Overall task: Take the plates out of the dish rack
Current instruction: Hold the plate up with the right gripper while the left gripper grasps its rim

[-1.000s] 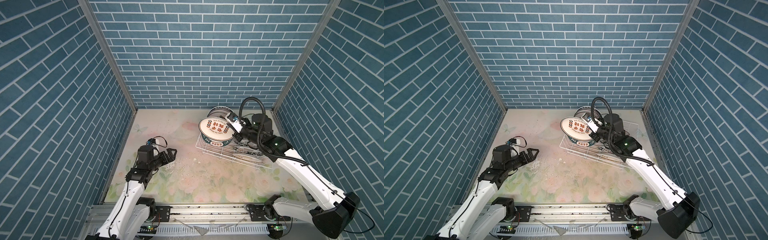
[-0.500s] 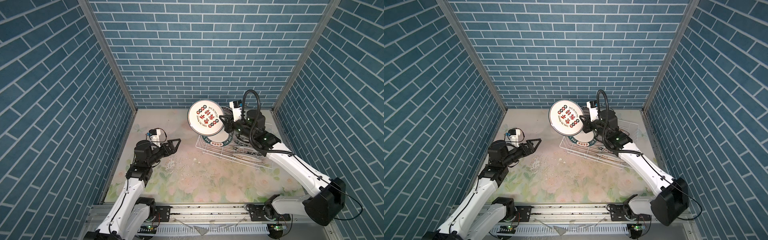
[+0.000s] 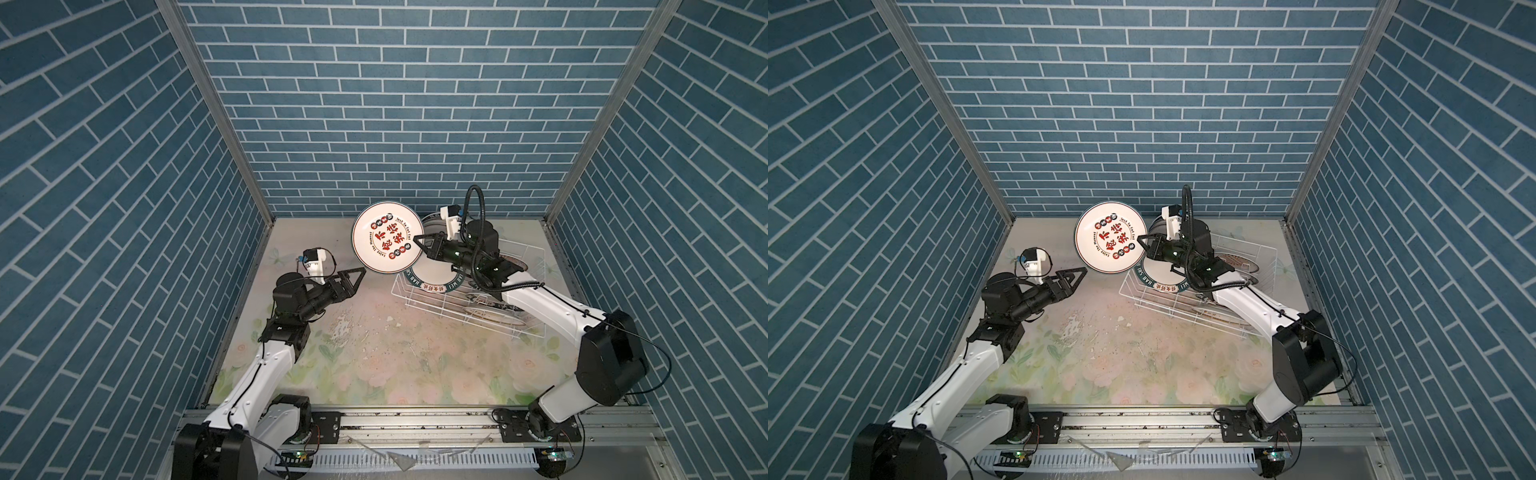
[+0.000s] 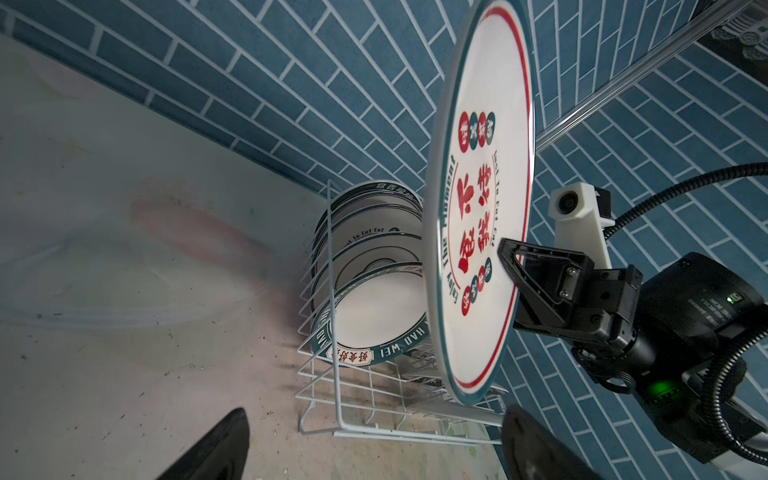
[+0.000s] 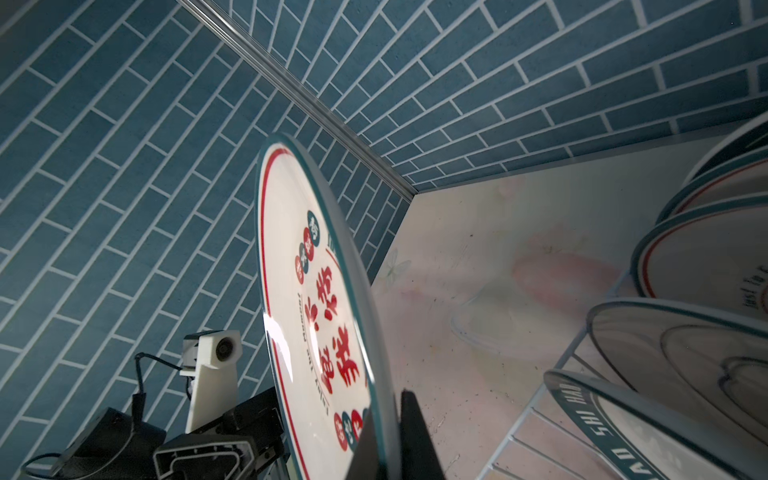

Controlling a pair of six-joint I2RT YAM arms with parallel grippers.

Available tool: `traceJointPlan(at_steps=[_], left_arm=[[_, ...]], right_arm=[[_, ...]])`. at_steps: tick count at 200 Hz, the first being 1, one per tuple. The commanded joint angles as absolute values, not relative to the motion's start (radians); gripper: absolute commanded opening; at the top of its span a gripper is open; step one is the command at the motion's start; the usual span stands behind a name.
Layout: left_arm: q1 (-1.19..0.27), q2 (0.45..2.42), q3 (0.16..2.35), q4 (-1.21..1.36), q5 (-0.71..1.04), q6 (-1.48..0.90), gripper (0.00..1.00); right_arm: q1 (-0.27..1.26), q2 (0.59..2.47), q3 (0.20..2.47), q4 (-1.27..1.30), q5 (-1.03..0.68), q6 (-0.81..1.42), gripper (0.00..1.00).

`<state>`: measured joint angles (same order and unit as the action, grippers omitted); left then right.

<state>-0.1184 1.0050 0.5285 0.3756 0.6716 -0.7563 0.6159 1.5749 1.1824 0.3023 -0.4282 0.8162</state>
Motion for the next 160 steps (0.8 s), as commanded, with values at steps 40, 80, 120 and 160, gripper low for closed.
traceJointPlan(at_steps=[40, 80, 120, 160], left_arm=[[-0.123, 1.107, 0.550, 0.610, 0.720, -0.830, 0.85], [-0.123, 1.164, 0.545, 0.705, 0.734, -0.883, 0.61], [-0.123, 1.162, 0.559, 0.681, 0.730, -0.889, 0.40], [-0.123, 1.167, 0.568, 0.662, 0.750, -0.883, 0.19]], right_arm=[[0.652, 1.589, 1.163, 0.452, -0.474, 0.910, 0.00], [0.661, 1.601, 1.131, 0.500, -0.485, 0.936, 0.00], [0.681, 1.635, 1.120, 0.536, -0.486, 0.930, 0.00], [0.697, 1.674, 1.128, 0.556, -0.490, 0.923, 0.00]])
